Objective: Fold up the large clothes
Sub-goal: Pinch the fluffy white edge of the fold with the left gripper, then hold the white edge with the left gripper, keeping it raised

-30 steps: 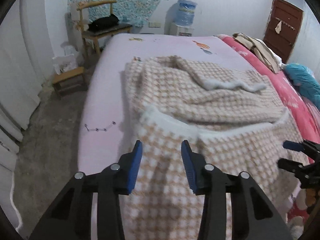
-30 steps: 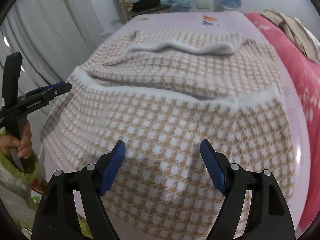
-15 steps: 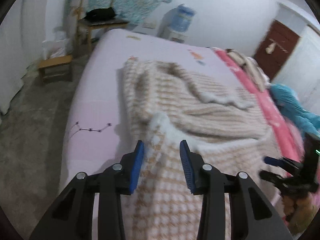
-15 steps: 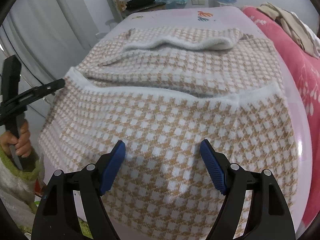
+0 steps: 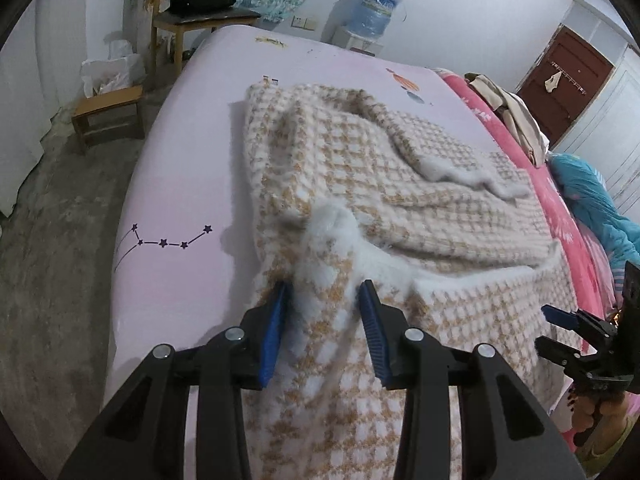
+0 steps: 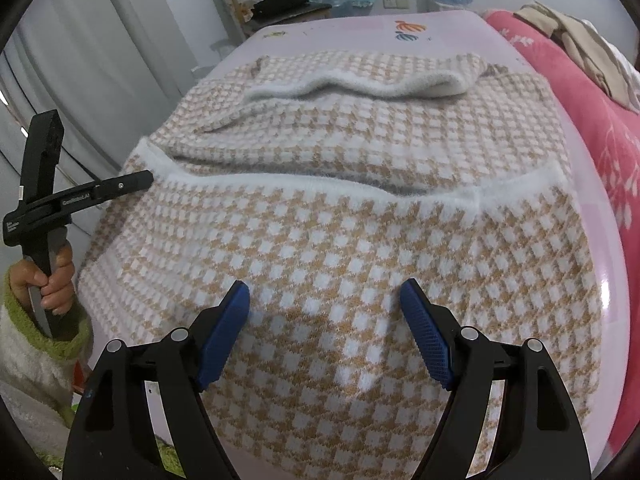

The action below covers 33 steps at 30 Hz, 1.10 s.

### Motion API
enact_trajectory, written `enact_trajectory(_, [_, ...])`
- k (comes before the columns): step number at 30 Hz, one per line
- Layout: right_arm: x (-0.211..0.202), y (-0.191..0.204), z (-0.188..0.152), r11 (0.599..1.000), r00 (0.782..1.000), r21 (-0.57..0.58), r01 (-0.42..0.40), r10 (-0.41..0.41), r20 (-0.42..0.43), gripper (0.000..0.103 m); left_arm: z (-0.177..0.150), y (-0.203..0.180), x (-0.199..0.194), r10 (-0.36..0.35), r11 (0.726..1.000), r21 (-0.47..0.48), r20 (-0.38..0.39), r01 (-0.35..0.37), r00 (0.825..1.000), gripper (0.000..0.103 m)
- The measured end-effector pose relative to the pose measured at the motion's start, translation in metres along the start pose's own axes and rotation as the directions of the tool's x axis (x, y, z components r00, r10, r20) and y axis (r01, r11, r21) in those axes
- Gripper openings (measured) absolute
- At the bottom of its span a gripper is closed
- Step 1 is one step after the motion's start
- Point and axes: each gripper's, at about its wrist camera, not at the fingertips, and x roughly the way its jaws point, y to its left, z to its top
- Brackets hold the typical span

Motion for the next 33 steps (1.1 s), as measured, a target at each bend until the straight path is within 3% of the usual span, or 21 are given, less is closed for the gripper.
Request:
enact_trajectory(3, [0.000, -0.003, -0.001, 1.000, 1.000, 0.006, -0.011, 0.011, 0.003, 0.074, -0.002, -0.005, -0.002, -0.072, 0.997, 0.035, 0.017, 0.072, 0.997, 0.036])
enact_trajectory(6, [0.001, -0.007, -0.002, 1.000, 1.000, 0.013, -0.023, 0.023, 0.002, 0.074, -0.004, -0.008, 0.017, 0.064, 0.996, 0.069, -0.041, -0.061, 0.997, 0.036])
enact_trajectory(15, [0.001, -0.008, -0.001, 1.000, 1.000, 0.019, -0.022, 0.022, 0.007, 0.075, -0.005, -0.024, 0.035, 0.165, 0.979, 0.125, -0.031, -0.160, 0.986, 0.036])
enact_trajectory(33, [0.002, -0.013, -0.001, 0.999, 1.000, 0.033, -0.026, 0.026, 0.006, 0.083, -0.007, -0.029, 0.028, 0.195, 0.974, 0.125, -0.030, -0.190, 0.980, 0.037])
